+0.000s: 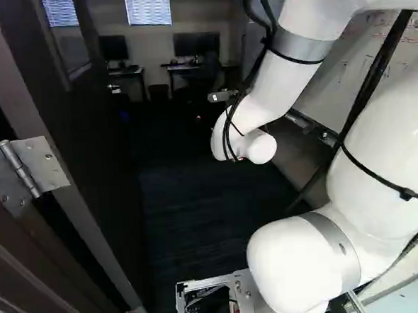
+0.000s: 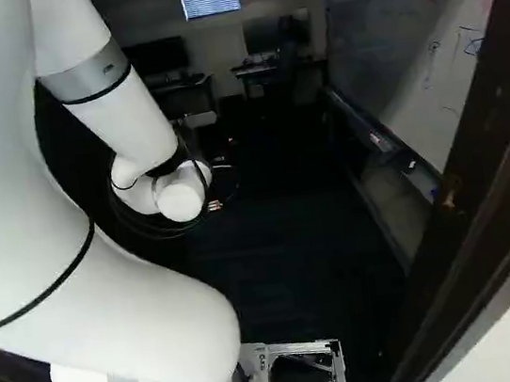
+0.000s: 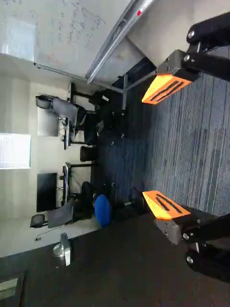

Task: Open the door and move inside

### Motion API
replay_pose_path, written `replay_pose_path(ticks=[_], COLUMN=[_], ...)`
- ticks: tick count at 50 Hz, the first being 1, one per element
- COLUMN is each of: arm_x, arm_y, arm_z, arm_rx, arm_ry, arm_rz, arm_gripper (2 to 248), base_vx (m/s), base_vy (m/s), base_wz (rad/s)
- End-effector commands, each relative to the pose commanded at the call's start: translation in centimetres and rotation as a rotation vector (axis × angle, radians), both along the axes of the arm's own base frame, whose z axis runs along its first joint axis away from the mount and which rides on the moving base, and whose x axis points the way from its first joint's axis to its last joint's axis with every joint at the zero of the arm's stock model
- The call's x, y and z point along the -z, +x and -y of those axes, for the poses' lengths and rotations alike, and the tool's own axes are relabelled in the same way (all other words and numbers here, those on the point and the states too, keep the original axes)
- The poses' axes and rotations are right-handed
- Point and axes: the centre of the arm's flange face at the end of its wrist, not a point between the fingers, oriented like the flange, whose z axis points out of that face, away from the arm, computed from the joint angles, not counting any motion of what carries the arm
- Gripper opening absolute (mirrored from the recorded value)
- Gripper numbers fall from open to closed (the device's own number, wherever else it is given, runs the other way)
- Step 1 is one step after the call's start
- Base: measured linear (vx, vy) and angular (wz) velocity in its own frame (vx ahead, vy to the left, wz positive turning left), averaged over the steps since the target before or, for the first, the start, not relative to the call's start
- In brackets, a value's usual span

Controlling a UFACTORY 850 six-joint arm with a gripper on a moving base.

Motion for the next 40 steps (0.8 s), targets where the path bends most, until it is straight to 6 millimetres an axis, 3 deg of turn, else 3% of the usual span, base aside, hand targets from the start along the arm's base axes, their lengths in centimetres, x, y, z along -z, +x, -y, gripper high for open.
replay_pose_path(ticks=[40], arm_x=[0.0], arm_y=[0.0], arm_z=[0.0], arm_rx=[0.0], arm_ry=[0.0], arm_rz=[0.0], arm_gripper=[247], base_vx=[0.125], base_vy=[0.009], base_wz=[0.031])
